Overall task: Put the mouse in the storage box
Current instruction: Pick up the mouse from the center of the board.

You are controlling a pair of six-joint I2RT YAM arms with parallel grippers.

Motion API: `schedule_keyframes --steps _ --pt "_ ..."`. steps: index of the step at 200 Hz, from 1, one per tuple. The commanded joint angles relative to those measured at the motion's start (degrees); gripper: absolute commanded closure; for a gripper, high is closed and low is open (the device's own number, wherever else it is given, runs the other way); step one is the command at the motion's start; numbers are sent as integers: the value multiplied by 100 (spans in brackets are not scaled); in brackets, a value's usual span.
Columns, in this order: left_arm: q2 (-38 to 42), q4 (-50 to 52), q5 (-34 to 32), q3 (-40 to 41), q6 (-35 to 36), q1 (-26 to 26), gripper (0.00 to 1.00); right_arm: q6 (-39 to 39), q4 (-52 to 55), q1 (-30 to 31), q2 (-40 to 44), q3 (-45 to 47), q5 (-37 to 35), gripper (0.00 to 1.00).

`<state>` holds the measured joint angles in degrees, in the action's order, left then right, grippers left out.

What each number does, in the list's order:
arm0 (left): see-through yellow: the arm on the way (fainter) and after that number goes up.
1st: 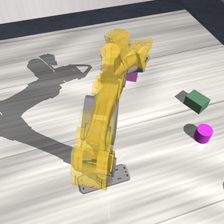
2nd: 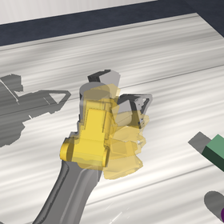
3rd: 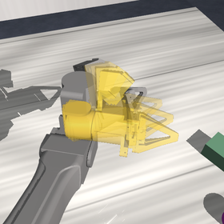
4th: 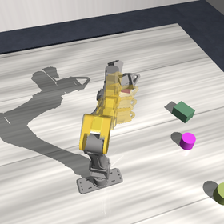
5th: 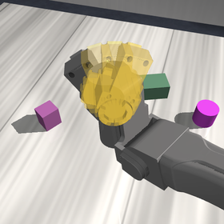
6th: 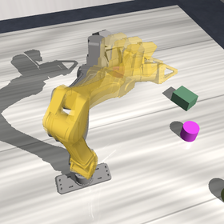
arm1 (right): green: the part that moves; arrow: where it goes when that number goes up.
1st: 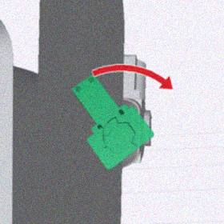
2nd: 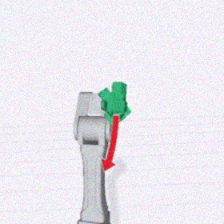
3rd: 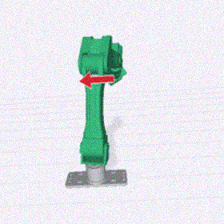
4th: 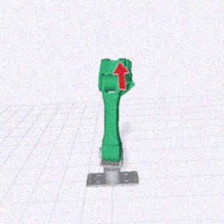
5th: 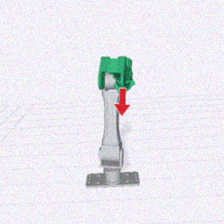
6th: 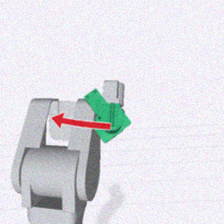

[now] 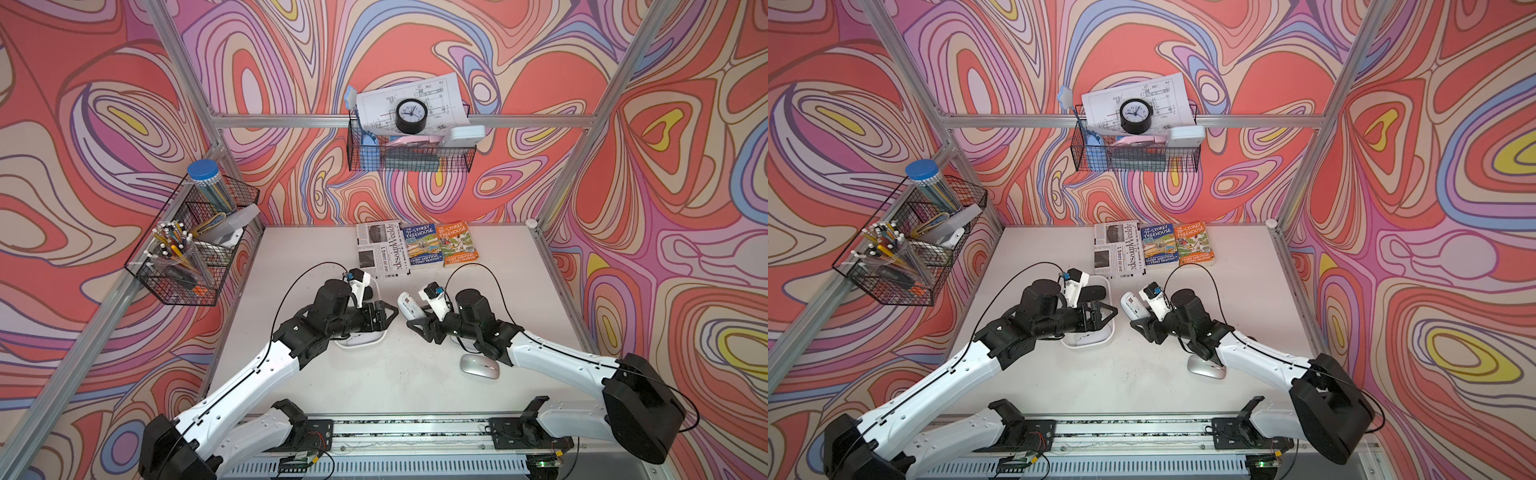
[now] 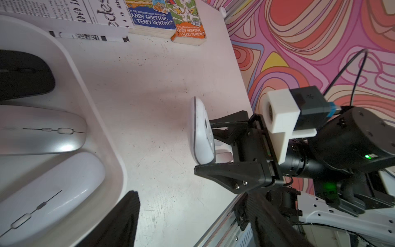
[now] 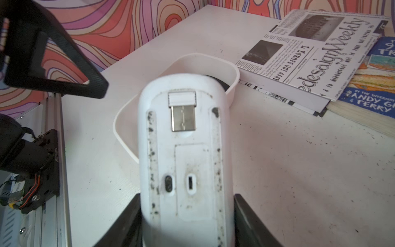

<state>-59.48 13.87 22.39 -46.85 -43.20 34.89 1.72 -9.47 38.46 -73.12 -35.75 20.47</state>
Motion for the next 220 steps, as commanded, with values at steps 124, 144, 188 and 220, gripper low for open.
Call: schedule_keyframes --steps 124,144,188,220 --pt "-1631 -1065 816 -538 -542 278 54 -361 -232 39 -62 -104 538 53" --pt "-1768 -1067 835 -615 -549 349 64 -371 -221 37 -38 -91 520 53" --pt "-1819 -1035 798 -636 -584 369 97 -394 -204 38 -33 -90 502 52" --pt "-1804 -560 462 -879 -311 367 100 -325 -199 39 -18 -56 338 20"
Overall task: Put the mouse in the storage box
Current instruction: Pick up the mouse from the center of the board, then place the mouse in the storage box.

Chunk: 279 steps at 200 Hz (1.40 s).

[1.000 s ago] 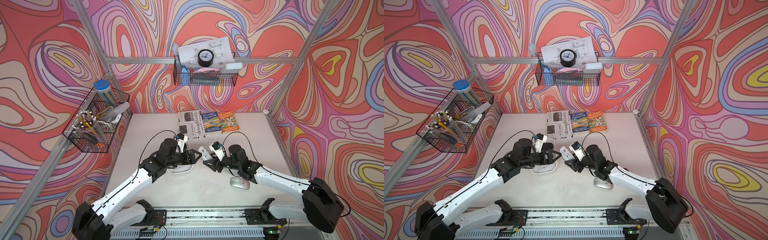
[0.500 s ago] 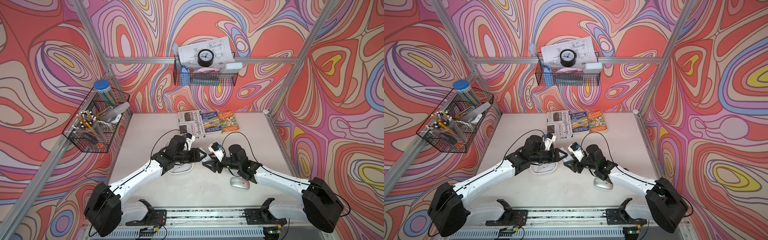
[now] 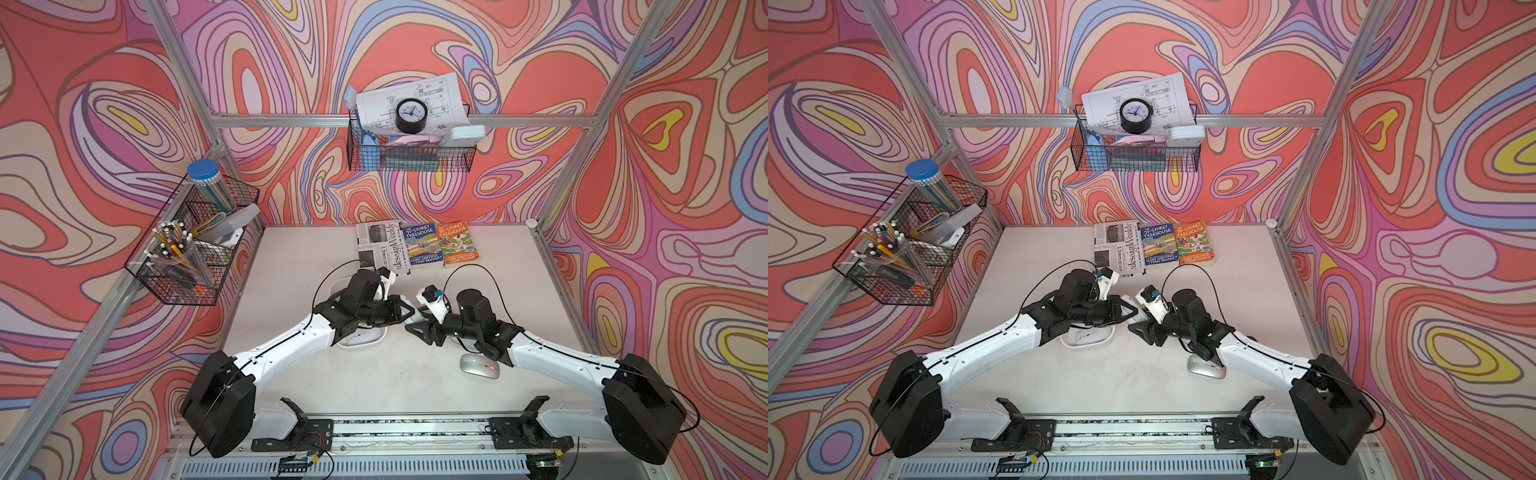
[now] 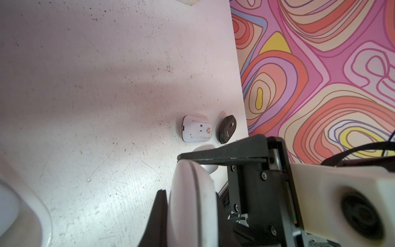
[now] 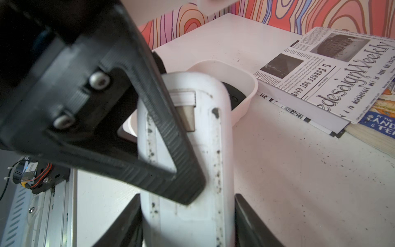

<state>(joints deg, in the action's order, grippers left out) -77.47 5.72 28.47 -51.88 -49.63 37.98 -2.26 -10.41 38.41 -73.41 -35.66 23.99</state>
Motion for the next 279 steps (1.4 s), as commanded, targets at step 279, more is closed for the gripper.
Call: schedule_keyframes --steps 279 --pt "-3096 2390 -6371 -2560 3750 -963 100 283 -475 35 -49 225 -1127 7"
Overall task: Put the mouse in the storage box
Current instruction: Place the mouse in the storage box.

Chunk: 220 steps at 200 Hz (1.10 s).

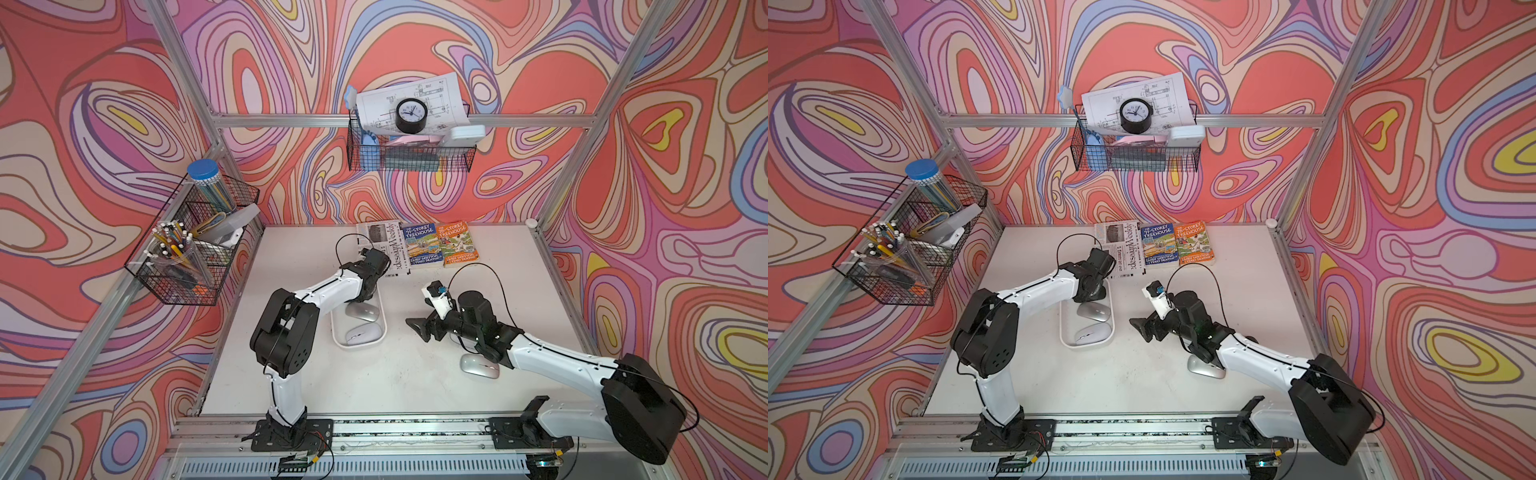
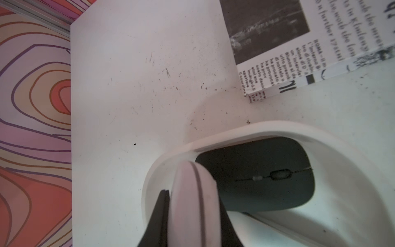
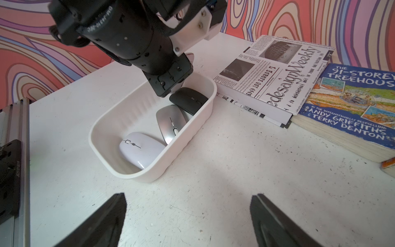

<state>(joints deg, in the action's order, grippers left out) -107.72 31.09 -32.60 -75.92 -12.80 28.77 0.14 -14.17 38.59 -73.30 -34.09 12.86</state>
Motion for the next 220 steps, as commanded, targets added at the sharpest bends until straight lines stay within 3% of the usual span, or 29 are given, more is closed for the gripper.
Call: schedule_keyframes --steps 1,76,90,112,167,220 --pt "-77 -147 -260 -158 67 -50 100 40 -92 17 -61 68 -17 7" --pt "-302 -86 -112 -47 -216 -62 100 41 -112 17 -114 51 -28 7" --pt "-295 -96 -43 -20 -236 -65 92 46 -116 17 -130 49 -29 7" --pt "-263 -99 114 20 -301 -62 72 48 -120 17 -132 51 -37 7" --pt "-79 -129 543 197 -496 -63 48 48 -112 17 -114 51 -55 7" --pt "319 -200 1028 471 -674 -65 33 65 -112 17 -115 60 -96 7"
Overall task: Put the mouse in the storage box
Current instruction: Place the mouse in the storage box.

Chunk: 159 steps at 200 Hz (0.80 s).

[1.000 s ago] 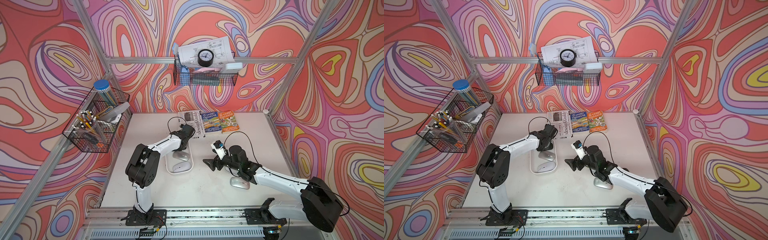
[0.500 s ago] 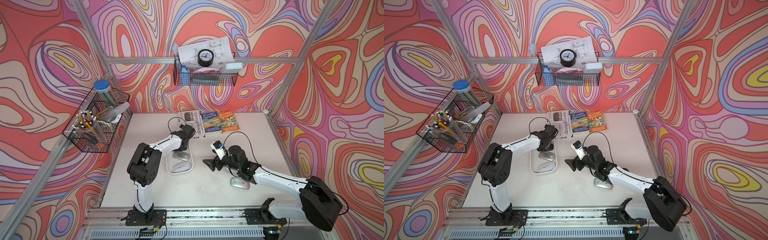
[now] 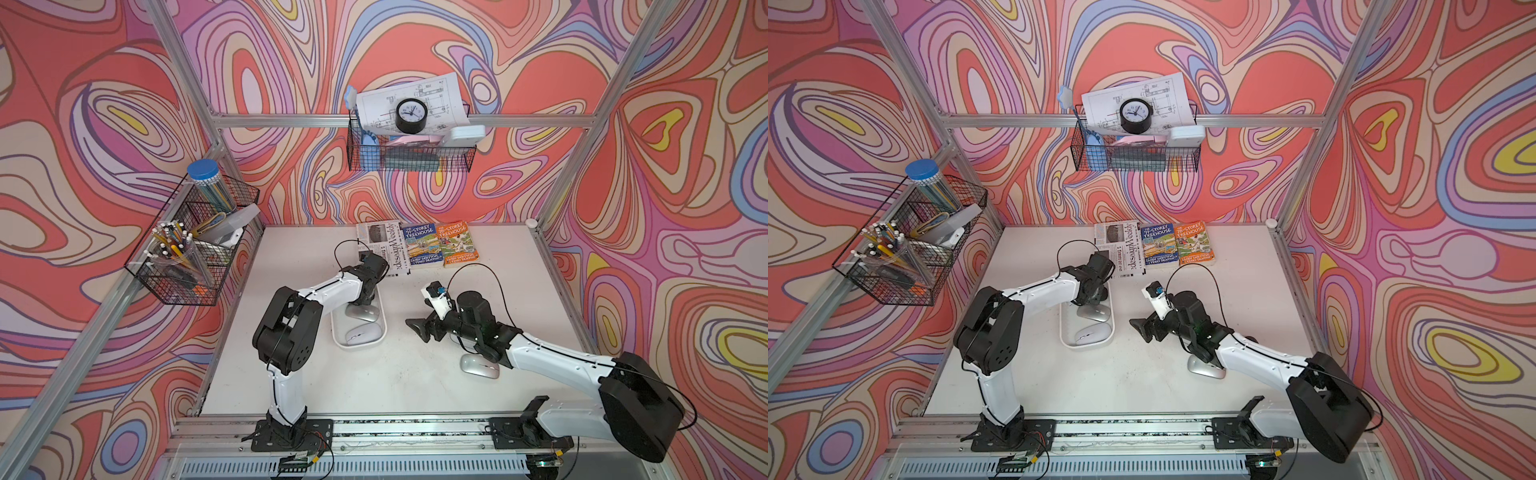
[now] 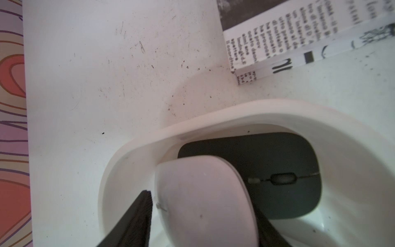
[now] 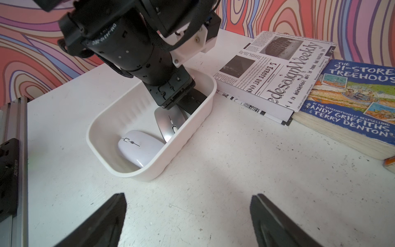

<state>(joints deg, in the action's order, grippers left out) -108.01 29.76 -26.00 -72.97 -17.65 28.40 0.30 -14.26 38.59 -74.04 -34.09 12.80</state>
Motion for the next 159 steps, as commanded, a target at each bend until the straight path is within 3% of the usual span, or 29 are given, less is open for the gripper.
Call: schedule_keyframes --steps 1,41,91,131,159 --pt "367 -71 390 186 -196 -23 32 54 -103 17 -36 60 -92 7" --pt "1107 -229 1249 531 -455 -21 21 161 -29 9 -57 13 -280 7" --pt "2130 -189 2326 805 -918 -44 19 720 953 -110 -126 -518 -823 6" --pt "2943 -282 3140 1210 -1227 -41 19 1823 2291 -1015 -176 -1014 -727 6" --pt "3413 -300 3547 1468 -1333 -39 19 2153 3162 -1438 -287 -1164 -836 7"
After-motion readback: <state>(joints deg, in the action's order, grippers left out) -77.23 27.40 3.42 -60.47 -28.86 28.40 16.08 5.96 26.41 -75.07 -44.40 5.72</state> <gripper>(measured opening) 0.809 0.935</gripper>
